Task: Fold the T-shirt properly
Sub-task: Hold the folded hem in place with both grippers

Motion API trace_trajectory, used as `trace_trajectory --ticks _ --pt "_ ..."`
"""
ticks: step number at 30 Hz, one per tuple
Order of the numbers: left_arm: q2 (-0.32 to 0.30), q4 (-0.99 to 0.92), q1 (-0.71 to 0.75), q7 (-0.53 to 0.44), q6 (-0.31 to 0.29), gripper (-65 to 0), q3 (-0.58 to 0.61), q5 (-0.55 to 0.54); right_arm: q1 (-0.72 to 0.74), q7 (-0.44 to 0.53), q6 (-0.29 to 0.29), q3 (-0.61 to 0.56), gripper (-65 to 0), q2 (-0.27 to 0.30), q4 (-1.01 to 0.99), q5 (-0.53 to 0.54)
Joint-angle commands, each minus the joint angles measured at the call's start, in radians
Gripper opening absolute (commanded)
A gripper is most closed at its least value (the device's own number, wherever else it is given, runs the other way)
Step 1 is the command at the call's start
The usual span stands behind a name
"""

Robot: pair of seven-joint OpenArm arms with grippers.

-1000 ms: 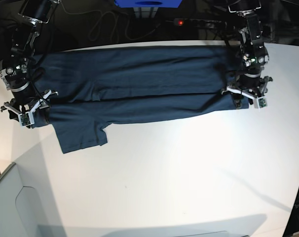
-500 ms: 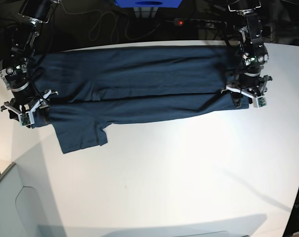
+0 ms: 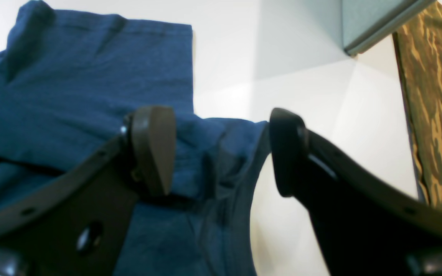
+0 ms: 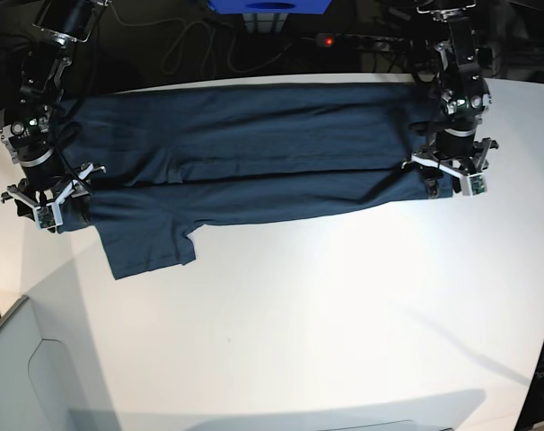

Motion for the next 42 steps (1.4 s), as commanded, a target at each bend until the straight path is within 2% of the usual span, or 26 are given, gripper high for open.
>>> trace_trajectory --ticks 1,9,21,28,30,33,38,42 --pt "-0.010 0.019 -0.008 -0.022 0.006 -35.4 -0.005 0.002 0.012 0.025 0.004 0.004 -28.0 0.014 0.016 0.010" --pt "-0.010 -0.055 -0.058 -0.022 0.002 -35.4 -0.003 0.002 0.007 0.025 0.004 0.004 -28.0 0.014 0.017 0.010" --pt "-0.010 -0.061 -0.061 -0.022 0.001 -35.4 -0.002 0.002 0.006 0.025 0.004 0.004 -28.0 0.014 0.019 0.009" --pt "-0.013 -0.061 -0.054 -0.022 0.001 -35.9 0.043 0.002 0.006 0.025 0.004 0.004 -28.0 0.014 0.020 0.009" --pt "-0.012 -0.061 -0.054 -0.022 0.001 -40.1 0.043 0.002 0.006 0.025 0.004 0.004 -28.0 0.014 0.020 0.009" --pt "-0.012 -0.061 -0.054 -0.022 0.001 -51.1 0.043 0.002 0.006 0.025 0.004 0.004 -28.0 0.014 0.020 0.007" --pt "-0.010 -0.057 -0.054 -0.022 0.006 -65.0 0.035 0.002 0.006 0.025 0.004 0.005 -28.0 0.014 0.020 0.007" --pt "-0.010 -0.049 -0.051 -0.022 0.007 -65.0 0.034 0.002 0.009 0.025 0.004 0.005 -28.0 0.014 0.023 0.010"
